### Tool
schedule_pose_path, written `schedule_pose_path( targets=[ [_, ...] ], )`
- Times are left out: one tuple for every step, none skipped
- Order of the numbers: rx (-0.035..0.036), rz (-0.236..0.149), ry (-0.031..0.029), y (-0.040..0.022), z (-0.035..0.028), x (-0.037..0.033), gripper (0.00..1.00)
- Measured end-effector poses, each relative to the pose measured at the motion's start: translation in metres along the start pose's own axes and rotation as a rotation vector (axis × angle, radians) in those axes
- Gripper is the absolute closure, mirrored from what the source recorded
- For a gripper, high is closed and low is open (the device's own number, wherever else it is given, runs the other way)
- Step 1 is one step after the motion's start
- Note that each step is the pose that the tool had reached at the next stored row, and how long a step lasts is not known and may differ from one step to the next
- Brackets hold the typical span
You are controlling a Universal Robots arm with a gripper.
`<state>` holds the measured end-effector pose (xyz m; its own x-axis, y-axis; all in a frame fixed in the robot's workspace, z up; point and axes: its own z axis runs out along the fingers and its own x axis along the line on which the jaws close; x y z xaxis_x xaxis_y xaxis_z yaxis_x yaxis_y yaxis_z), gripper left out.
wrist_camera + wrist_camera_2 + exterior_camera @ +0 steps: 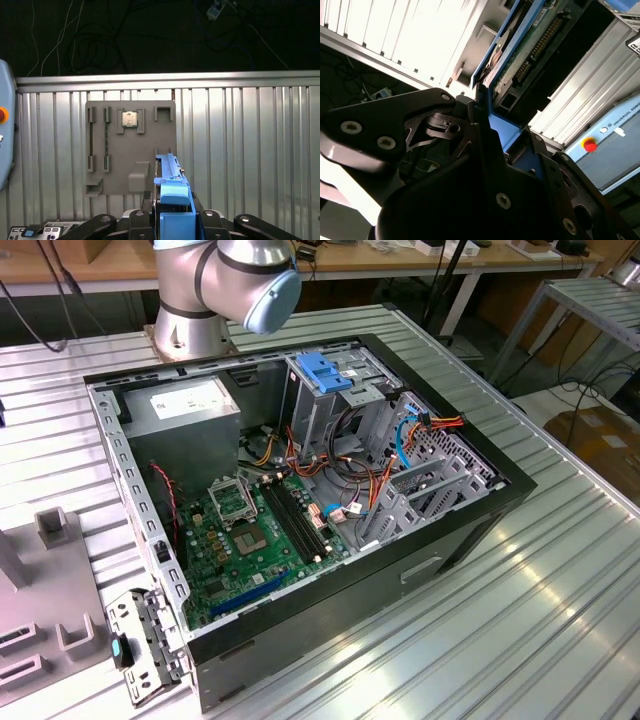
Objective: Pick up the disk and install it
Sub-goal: 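Pick up the disk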
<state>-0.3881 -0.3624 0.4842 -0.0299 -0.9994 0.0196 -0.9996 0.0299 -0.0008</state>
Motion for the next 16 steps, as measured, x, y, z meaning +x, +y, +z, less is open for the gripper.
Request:
schedule_pose_path(
  targets=[
    [-0.0001, 0.000, 0.0000, -0.0016, 0.0000, -0.0001, 0.63],
    [-0.0001, 0.000, 0.0000, -0.0030, 0.0000, -0.0001, 0.63],
    [-0.0002, 0.000, 0.0000, -0.0045, 0.0000, -0.0001, 0.63],
    [-0.0004, 0.000, 0.0000, -0.0061, 0.0000, -0.0002, 0.63],
    [-0.0004, 0.000, 0.0000, -0.0078, 0.0000, -0.0002, 0.63],
    [-0.0005, 0.000, 0.0000, -0.0094, 0.0000, -0.0003, 0.63],
    [-0.0006, 0.000, 0.0001, -0.0110, 0.0000, -0.0003, 0.63],
    [-0.0006, 0.000, 0.0000, -0.0125, 0.0000, -0.0004, 0.63],
    [-0.0007, 0.000, 0.0000, -0.0143, 0.0000, -0.0004, 0.63],
    [-0.0009, 0.000, 0.0000, -0.0160, 0.0000, -0.0005, 0.63],
    [-0.0009, 0.000, 0.0000, -0.0177, 0.0000, -0.0005, 0.63],
    [-0.0010, 0.000, 0.0000, -0.0196, 0.0000, -0.0006, 0.63],
    [-0.0011, 0.000, 0.0000, -0.0219, 0.0000, -0.0006, 0.63],
    [-0.0013, 0.000, 0.0001, -0.0238, 0.0000, -0.0007, 0.63],
    [-0.0013, 0.000, 0.0000, -0.0259, 0.0000, -0.0008, 0.63],
    [-0.0014, 0.000, 0.0001, -0.0275, 0.0000, -0.0008, 0.63]
  ],
)
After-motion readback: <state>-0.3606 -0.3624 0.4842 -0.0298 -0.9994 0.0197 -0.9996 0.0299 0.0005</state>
